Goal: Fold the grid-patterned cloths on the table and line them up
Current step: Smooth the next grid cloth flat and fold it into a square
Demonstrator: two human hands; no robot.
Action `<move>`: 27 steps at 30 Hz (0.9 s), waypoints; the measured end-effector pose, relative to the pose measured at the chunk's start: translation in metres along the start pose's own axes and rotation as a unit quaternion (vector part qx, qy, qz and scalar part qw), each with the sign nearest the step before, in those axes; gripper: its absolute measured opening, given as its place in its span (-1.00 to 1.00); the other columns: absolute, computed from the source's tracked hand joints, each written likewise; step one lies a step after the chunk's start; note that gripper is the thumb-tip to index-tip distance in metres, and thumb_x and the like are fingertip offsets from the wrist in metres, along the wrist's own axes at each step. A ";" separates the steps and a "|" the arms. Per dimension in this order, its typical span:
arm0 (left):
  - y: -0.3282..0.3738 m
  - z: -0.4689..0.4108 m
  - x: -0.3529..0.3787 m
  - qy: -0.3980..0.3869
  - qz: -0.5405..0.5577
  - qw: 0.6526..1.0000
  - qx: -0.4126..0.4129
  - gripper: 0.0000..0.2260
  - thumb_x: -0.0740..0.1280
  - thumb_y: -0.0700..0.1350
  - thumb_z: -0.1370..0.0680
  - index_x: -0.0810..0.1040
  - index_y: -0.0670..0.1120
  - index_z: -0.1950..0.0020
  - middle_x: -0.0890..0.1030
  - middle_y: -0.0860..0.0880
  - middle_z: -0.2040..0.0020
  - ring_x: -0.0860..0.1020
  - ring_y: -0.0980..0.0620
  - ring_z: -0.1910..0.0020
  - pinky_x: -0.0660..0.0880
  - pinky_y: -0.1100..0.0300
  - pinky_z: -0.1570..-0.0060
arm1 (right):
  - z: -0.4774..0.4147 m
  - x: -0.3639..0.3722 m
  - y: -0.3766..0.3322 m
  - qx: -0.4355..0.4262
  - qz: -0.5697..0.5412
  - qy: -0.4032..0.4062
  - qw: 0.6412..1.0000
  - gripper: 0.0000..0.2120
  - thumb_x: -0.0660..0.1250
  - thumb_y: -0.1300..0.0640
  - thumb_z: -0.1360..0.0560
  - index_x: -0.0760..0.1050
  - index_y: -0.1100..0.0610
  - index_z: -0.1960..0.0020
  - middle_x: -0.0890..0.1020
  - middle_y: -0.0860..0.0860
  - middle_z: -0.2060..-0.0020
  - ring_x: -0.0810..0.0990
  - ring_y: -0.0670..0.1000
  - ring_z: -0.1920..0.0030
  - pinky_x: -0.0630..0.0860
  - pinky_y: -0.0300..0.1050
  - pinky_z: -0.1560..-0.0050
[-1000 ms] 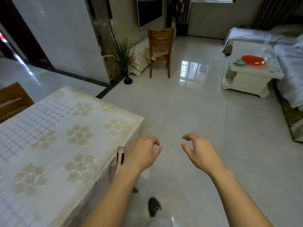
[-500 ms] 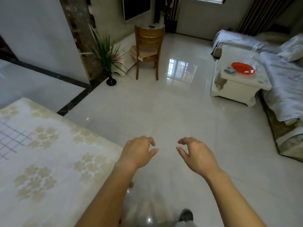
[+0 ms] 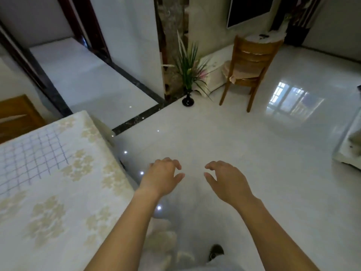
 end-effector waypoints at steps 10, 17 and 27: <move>0.003 -0.075 -0.038 -0.011 0.048 0.991 -0.128 -0.74 0.23 0.12 -0.66 0.52 0.10 -0.30 0.56 0.02 -0.28 0.56 -0.03 -0.22 0.52 0.03 -0.20 | -0.131 -0.023 0.043 -0.081 -0.060 -0.052 0.994 -0.69 0.24 -0.12 -0.60 0.50 -0.04 -0.28 0.62 -0.08 -0.13 0.57 -0.01 -0.14 0.46 -0.11 -0.13; -0.059 -0.134 -0.048 0.026 0.095 0.976 -0.196 -0.73 0.22 0.14 -0.66 0.51 0.10 -0.30 0.56 0.01 -0.29 0.56 -0.02 -0.23 0.50 0.03 -0.22 | -0.243 -0.027 -0.002 -0.170 -0.037 -0.075 0.982 -0.71 0.26 -0.10 -0.60 0.52 -0.05 -0.27 0.60 -0.10 -0.11 0.56 -0.04 -0.10 0.48 -0.11 -0.12; -0.185 -0.230 -0.129 0.097 0.137 0.956 -0.239 -0.71 0.21 0.14 -0.66 0.51 0.09 -0.32 0.57 0.01 -0.29 0.59 -0.02 -0.14 0.52 0.00 -0.21 | -0.416 -0.031 -0.095 -0.215 -0.040 -0.054 0.974 -0.73 0.26 -0.09 -0.61 0.53 -0.04 -0.25 0.60 -0.12 -0.10 0.58 -0.07 -0.07 0.51 -0.16 -0.11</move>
Point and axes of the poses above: each hand's wrist, its own z-axis away from the middle knuckle, its own x-axis out of the palm, y = z × x, the point moved 3 cm from there along -z, towards the middle knuckle
